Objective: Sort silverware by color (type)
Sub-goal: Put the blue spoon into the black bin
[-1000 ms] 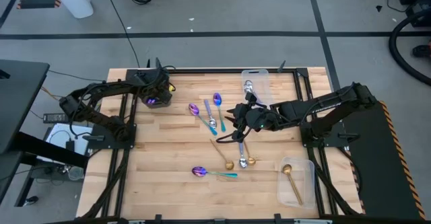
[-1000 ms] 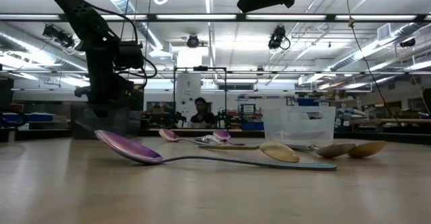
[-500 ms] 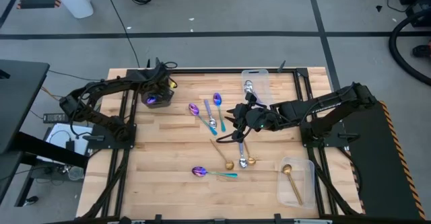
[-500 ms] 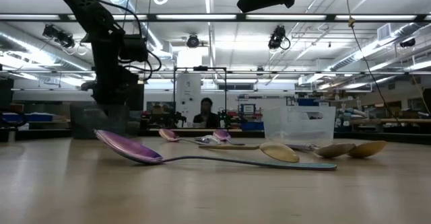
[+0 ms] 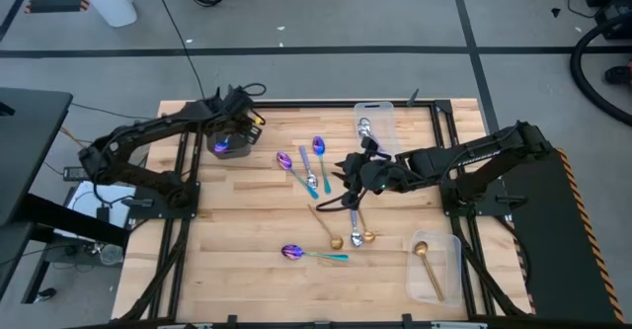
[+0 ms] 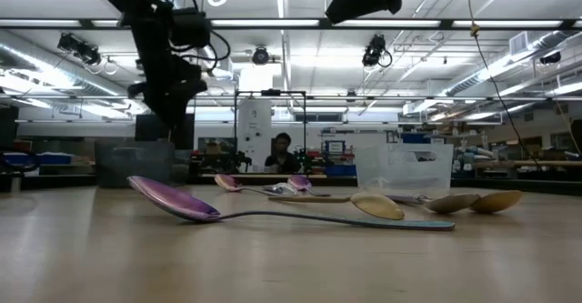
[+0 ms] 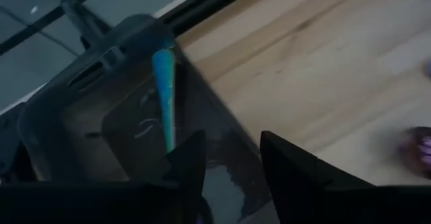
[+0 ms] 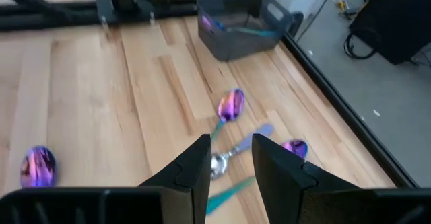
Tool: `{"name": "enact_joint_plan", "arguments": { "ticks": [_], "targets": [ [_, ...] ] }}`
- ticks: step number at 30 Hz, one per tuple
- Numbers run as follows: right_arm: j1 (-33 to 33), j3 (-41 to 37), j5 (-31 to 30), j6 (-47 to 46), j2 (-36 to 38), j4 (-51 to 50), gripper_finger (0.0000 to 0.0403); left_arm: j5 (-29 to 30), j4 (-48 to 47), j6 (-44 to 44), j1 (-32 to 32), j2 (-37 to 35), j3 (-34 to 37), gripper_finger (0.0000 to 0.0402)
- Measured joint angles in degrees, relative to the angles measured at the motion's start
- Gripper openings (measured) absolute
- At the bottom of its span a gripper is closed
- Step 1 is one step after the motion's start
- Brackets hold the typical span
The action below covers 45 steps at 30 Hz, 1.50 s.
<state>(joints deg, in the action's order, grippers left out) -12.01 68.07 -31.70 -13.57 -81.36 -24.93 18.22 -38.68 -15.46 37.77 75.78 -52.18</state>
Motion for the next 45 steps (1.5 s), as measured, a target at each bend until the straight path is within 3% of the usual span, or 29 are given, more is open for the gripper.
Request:
{"name": "enact_joint_plan", "arguments": {
  "ticks": [7,20,29,36,45],
  "targets": [
    [0.03,0.0,-0.15,-1.51,0.0,-6.03,0.0118,-0.04,0.82,-0.64,-7.55,-0.25,-0.42,0.0141],
    [0.03,0.0,-0.17,-1.96,0.0,-6.09,0.0118,-0.02,6.42,0.26,-21.37,-0.25,-0.42,0.0141],
    [-0.31,0.0,-0.17,-3.37,0.0,-5.2,0.0118,-0.58,12.91,13.46,-26.2,0.07,0.41,0.0141],
    [-2.14,0.0,-0.17,-5.37,0.0,-5.45,0.0118,-8.53,17.13,26.87,-27.18,0.1,0.44,0.0141],
    [-3.45,0.0,0.51,-5.77,0.02,-5.47,0.0118,-13.65,22.16,32.59,-26.35,5.91,0.44,0.0141]
  ]
}}
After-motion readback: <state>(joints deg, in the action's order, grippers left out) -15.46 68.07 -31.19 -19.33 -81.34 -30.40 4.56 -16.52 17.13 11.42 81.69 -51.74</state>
